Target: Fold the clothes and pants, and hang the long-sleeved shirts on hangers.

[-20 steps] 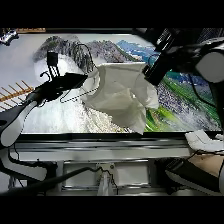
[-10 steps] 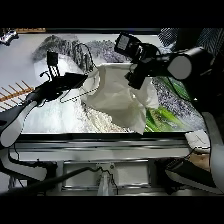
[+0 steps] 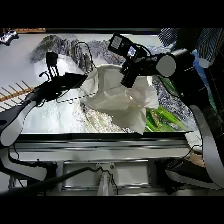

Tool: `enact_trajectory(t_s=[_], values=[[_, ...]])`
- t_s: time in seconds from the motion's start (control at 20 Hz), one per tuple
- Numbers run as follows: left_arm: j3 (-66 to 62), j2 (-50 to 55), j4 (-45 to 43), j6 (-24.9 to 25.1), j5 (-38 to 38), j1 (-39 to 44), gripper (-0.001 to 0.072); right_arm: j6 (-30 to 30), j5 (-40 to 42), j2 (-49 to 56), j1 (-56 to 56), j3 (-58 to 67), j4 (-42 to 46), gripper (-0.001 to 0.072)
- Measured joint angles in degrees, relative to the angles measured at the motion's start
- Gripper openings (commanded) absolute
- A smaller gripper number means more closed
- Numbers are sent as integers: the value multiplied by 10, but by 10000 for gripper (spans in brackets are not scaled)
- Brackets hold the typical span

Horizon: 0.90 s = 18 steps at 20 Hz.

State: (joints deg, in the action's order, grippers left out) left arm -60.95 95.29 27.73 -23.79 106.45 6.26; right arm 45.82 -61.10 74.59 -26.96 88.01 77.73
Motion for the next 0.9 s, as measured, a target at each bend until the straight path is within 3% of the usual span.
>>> enact_trajectory(t_s=[0.05, 0.1, 0.5, 0.65, 0.75, 0.8, 0.85, 0.9], values=[[0, 0, 3, 0, 0, 1, 603, 2, 0, -1, -1, 0, -7, 19], [0, 2, 6, -1, -1, 0, 630, 2, 1, -4, -1, 0, -11, 19], [0, 2, 204, 4, -52, -28, 607, 4, -4, -42, -1, 0, -28, 18], [0, 1, 238, 6, -100, -48, 489, 4, -8, -59, -1, 0, -45, 18], [0, 0, 254, 6, -131, -68, 452, 6, -20, -71, -1, 0, -52, 18], [-1, -2, 259, 6, -147, -81, 361, 6, -25, -77, -1, 0, -54, 18], [-1, -4, 261, 7, -159, -93, 341, 7, -29, -83, -1, 0, -56, 17], [-1, -7, 263, 6, -171, -107, 231, 9, -31, -90, -1, 0, -60, 17]])
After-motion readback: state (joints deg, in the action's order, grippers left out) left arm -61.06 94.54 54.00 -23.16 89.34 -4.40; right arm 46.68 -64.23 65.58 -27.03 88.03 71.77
